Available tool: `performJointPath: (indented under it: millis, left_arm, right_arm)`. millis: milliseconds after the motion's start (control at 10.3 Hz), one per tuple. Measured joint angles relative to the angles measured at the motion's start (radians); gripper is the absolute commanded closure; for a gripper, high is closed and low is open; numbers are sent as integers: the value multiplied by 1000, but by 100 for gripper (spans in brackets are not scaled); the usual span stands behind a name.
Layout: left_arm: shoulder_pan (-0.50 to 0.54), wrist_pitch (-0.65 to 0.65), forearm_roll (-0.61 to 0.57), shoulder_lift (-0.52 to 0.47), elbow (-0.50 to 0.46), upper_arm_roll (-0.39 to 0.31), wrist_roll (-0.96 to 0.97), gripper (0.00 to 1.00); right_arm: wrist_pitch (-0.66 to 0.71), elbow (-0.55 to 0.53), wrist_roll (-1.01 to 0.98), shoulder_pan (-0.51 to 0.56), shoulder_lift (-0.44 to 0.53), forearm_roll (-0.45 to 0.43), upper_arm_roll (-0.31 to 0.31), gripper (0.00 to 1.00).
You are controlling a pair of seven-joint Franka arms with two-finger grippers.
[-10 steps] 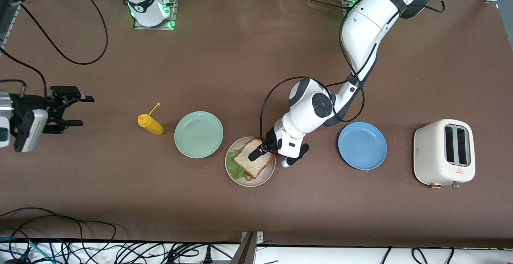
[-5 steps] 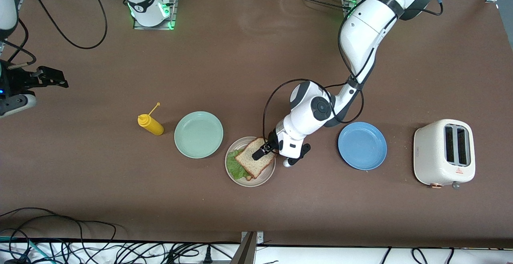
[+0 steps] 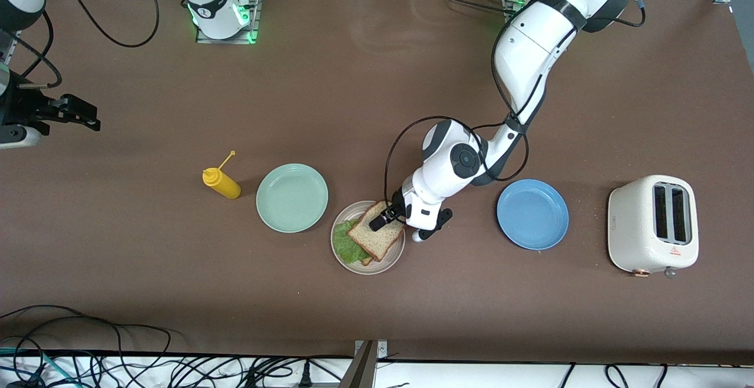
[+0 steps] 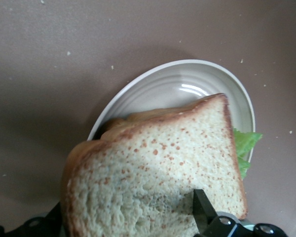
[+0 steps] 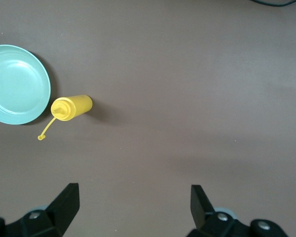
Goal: Make sandwich on beige plate with both arms
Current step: 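Lay the toast on the lettuce while the right gripper withdraws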
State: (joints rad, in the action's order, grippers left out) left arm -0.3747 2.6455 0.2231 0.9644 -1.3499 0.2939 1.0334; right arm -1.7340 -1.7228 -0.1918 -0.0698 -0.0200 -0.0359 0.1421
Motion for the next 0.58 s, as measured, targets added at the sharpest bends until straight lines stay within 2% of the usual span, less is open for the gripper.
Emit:
performJointPath:
  millis: [290, 484, 581]
  left_arm:
    - [1, -48, 0, -5, 14, -14, 0, 0]
    - [2, -70, 0, -12, 17, -19, 0, 0]
    - [3, -101, 0, -20, 20, -21, 0, 0]
  right_arm:
    - [-91, -38, 4, 36, 25, 117, -4, 0]
    - [-73, -33, 4, 46, 29, 125, -4, 0]
    - [-21, -16, 2, 54, 32, 95, -16, 0]
